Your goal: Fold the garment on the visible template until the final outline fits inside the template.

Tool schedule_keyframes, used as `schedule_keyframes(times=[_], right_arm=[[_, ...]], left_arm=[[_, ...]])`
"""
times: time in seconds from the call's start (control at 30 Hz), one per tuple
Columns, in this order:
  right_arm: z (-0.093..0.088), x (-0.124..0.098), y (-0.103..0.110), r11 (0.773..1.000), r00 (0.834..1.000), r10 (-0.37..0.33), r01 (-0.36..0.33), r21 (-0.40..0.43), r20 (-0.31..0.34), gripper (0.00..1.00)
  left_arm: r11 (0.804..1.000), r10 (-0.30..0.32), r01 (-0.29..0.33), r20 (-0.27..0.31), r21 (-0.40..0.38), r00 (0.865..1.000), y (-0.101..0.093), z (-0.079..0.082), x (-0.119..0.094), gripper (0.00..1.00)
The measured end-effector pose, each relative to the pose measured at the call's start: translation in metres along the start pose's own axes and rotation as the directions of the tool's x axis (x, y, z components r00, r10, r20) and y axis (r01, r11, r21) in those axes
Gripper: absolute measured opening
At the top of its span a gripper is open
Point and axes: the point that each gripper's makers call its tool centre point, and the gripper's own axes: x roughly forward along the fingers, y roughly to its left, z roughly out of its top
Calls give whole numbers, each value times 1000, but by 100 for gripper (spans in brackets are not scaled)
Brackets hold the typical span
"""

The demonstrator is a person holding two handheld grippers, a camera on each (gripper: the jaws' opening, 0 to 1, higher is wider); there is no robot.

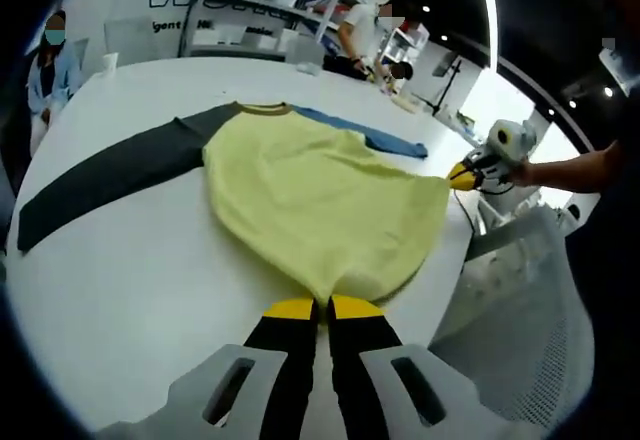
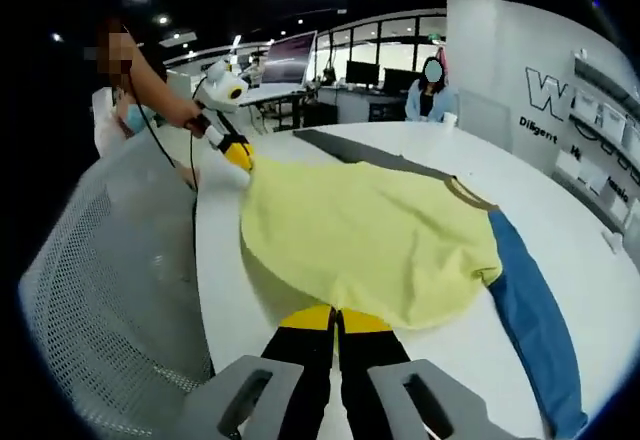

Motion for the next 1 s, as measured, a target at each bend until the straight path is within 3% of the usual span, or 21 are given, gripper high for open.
schedule_keyframes(times=[0.37, 0.67, 0.87, 1.0], right_arm=[[11, -13, -1, 1000, 1000, -19, 19, 0, 7, 0], [-18, -8, 11, 1000, 998, -4, 2, -19, -63, 0], [-30, -5, 3, 996, 991, -66, 58, -71, -114, 0], [-39, 0, 4, 995, 989, -61, 49, -92, -136, 0]], left_arm=[[1000, 3, -2, 37, -25, 999, 6, 7, -10, 5], [999, 9, -9, 4, -45, 1000, 7, -4, -10, 5], [998, 31, -29, 40, -64, 999, 11, 2, -9, 5], [999, 30, -30, 8, -38, 1000, 9, -3, -3, 5]])
